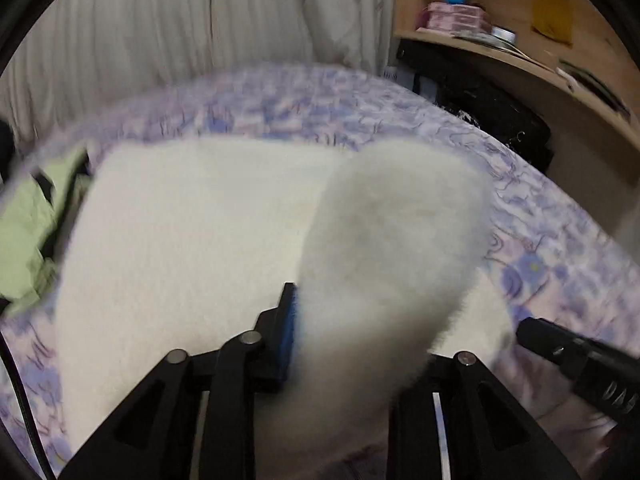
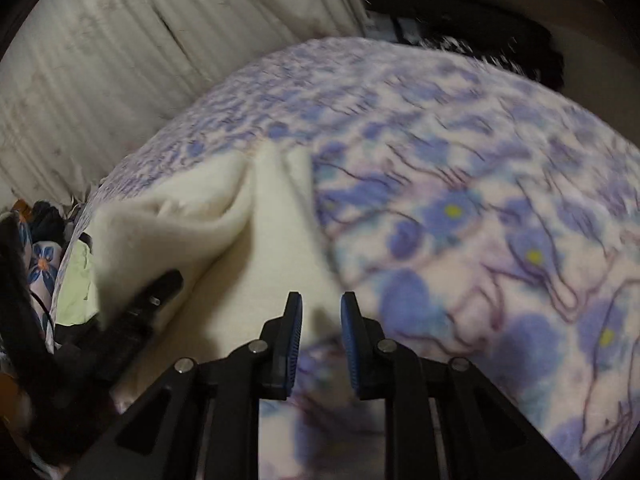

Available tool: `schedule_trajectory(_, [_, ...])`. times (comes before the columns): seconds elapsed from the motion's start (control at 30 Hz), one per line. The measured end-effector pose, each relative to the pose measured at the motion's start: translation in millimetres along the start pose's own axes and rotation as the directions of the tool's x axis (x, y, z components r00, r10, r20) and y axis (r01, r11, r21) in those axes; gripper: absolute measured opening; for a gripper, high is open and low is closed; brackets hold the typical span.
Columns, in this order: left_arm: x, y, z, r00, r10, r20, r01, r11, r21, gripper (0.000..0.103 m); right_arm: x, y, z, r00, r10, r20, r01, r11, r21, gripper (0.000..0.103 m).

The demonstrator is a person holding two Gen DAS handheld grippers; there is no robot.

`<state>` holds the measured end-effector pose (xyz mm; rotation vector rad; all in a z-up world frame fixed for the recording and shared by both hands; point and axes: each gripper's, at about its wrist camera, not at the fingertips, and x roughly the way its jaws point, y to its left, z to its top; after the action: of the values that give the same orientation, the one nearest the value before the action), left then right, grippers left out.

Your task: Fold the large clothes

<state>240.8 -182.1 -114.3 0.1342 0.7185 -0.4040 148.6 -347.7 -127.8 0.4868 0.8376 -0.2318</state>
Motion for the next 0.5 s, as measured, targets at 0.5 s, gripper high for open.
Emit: schedule_trajectory(0.5, [-98, 65, 3, 0.997, -0.07, -0.042, 0.06, 0.977, -0.203, 0.079, -39, 30, 18, 0.989, 0.15, 0.013, -0.149, 0.987, -0.059, 0.036])
